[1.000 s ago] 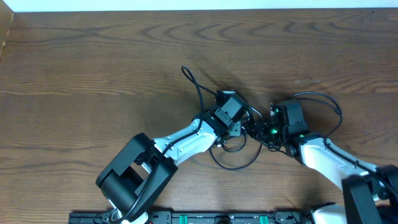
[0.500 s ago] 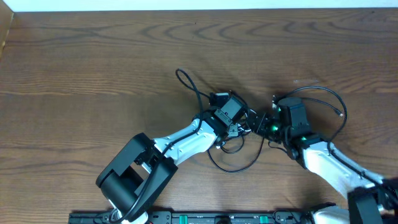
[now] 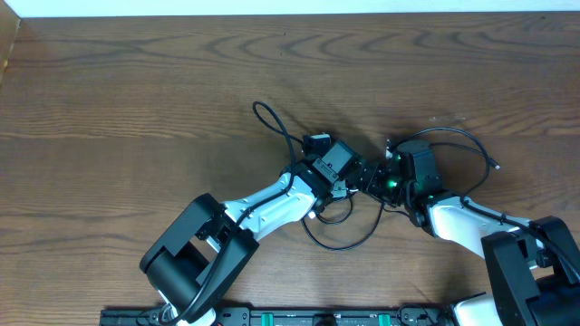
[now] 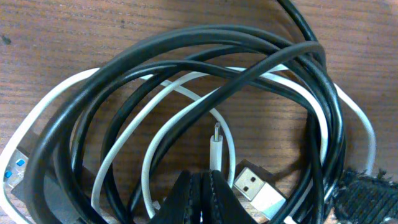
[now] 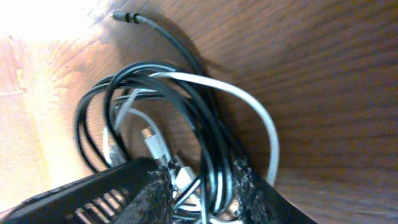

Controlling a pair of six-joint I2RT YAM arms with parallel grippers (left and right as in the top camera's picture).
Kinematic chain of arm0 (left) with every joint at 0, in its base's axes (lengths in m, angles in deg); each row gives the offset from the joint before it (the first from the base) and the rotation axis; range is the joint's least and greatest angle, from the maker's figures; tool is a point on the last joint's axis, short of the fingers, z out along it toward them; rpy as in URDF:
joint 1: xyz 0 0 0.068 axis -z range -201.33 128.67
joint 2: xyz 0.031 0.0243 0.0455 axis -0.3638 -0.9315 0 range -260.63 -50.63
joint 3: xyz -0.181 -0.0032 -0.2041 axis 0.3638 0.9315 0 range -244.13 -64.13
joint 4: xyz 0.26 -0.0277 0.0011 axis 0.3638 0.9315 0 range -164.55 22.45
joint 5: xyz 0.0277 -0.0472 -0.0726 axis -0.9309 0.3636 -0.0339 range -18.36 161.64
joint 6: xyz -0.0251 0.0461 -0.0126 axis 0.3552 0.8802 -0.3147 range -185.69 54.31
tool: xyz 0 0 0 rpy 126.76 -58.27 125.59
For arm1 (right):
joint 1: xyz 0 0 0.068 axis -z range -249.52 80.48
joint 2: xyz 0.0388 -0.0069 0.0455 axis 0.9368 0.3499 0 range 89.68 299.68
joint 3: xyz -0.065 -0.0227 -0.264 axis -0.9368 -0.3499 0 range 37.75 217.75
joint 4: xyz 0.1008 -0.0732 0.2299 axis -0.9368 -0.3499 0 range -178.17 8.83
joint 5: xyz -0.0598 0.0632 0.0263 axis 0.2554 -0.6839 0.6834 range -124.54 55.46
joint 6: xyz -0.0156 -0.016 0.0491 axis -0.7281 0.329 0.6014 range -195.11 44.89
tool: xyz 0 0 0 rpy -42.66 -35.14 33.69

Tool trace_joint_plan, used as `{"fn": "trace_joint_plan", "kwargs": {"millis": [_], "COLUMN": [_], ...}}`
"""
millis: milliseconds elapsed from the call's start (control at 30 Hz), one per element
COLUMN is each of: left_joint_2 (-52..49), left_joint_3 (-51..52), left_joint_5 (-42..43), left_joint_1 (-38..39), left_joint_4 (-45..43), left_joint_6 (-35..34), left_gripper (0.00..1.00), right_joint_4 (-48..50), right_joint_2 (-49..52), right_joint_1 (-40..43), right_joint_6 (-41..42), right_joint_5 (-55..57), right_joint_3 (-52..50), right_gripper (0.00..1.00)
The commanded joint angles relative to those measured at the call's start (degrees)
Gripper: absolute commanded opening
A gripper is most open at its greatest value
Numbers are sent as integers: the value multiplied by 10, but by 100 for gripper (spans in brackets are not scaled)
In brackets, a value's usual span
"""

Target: Untangle cables

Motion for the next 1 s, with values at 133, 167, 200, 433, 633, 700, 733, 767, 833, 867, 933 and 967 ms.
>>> {"fn": "trace_joint_plan", "kwargs": {"millis": [133,167,200,433,633,700,733,767,833,867,933,967], "left_joint_2": [1,1,1,1,19,29,34,38,40,40,40,41], "left_joint_3": [-1,-1,-1,-1,-1,-1,-1,-1,-1,-1,-1,-1], "left_joint_5": [-7,2,7,30,207,278,292,290,282,282,282,276], "left_joint_1": [-2,-2,-2,-2,-3,-2,-2,-2,-2,-2,3,4], "left_joint_4": [0,-2,-3,-4,-64,-98,-108,-111,-108,-106,-98,-95], "left_joint_6": [-3,-3,-2,9,132,176,189,194,197,202,228,227], "left_gripper": [8,8,8,8,8,8,7,8,7,8,7,7], "right_joint_4": [-54,-69,-76,-92,-129,-134,-139,-143,-144,-146,-153,-158], "right_joint_2": [5,5,5,5,5,5,5,5,5,5,5,5], "right_joint_1": [-5,-5,-5,-3,23,24,25,27,32,34,41,45], "right_joint_6": [27,27,27,44,53,54,59,61,64,64,63,63], "right_joint_5": [57,80,88,122,125,125,125,125,125,125,125,125], "right_joint_3": [0,0,0,0,0,0,0,0,0,0,0,0], "right_gripper": [19,16,16,1,1,1,1,1,1,1,1,1]}}
